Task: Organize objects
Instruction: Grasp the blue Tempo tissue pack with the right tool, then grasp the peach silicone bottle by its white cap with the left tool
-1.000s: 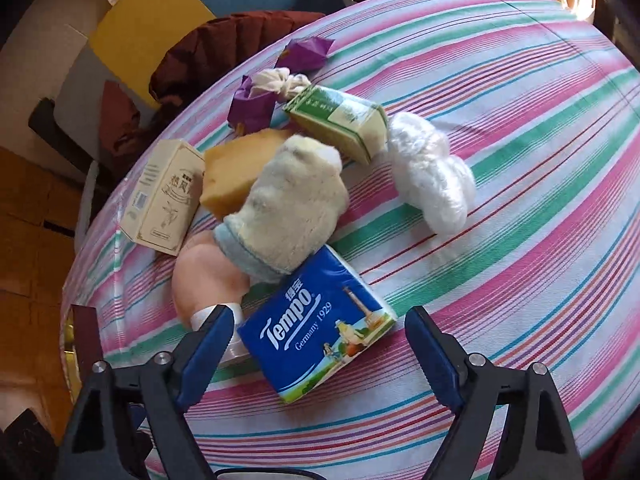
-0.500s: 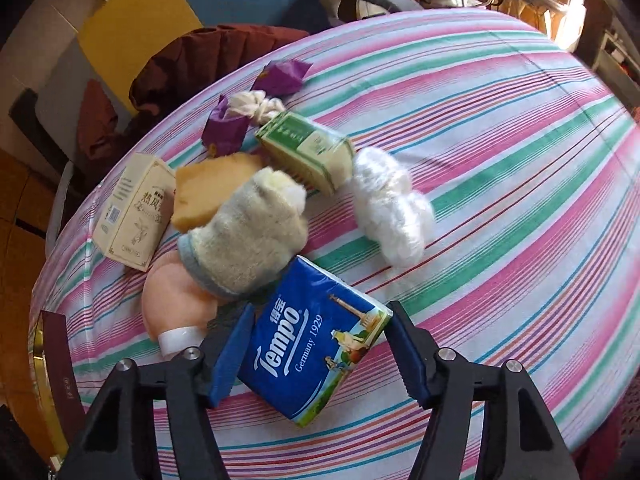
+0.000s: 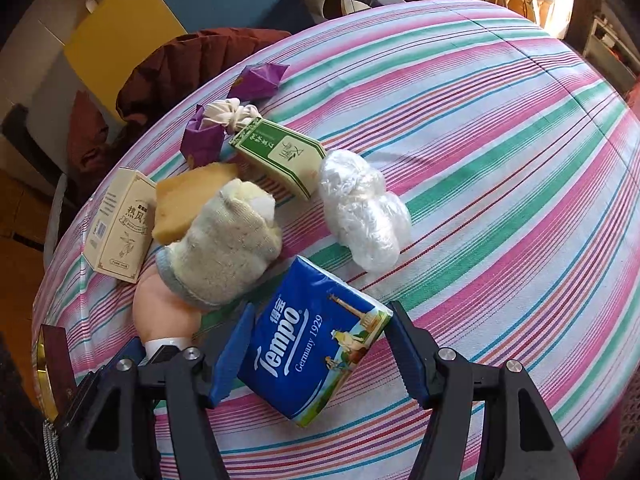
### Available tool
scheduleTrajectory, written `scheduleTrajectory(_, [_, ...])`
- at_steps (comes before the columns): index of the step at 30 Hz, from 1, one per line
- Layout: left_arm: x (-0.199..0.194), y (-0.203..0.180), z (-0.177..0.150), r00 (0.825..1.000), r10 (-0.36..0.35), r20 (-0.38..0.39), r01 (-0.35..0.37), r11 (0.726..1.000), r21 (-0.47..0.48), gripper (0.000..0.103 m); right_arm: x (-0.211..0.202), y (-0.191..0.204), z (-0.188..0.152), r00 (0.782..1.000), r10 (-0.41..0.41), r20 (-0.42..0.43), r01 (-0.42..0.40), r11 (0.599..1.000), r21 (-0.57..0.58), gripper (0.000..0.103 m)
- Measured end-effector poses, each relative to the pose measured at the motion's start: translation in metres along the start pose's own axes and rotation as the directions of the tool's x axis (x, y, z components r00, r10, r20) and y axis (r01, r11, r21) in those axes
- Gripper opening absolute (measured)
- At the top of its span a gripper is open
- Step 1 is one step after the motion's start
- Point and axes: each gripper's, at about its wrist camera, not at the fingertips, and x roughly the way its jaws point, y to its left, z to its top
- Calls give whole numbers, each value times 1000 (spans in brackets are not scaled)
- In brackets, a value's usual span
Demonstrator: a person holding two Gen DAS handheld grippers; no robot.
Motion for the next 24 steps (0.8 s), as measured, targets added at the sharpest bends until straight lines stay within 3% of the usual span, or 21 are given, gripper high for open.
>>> scheduleTrajectory(5, [10, -5, -6, 999, 39, 33, -43, 992, 118, 65, 3, 2, 2, 1000, 8, -8, -9, 1000, -8, 67])
scheduleTrajectory(8, [5, 2, -14, 996, 14, 88, -26, 991, 133, 64, 5, 6, 0, 1000, 21, -19, -21, 1000, -22, 67])
scheduleTrajectory(11, [0, 4, -26, 991, 8, 131, -34, 979, 200, 58, 9, 8, 0, 999, 40, -33, -41, 999, -25, 67])
scheduleTrajectory(12, [-2, 5, -29, 991, 6, 134, -34, 977, 211, 49, 8, 9, 0, 998, 47, -35, -48, 998, -28, 67])
scheduleTrajectory(16, [-10, 19, -33, 988, 0, 154, -26, 986, 165, 42, 7, 16, -2, 997, 77, -33, -78, 995, -57, 67])
scheduleTrajectory(24, [-28, 50, -51, 979, 8, 203, -25, 996, 81, 41, 15, 31, -4, 992, 113, -58, -119, 985, -126, 67])
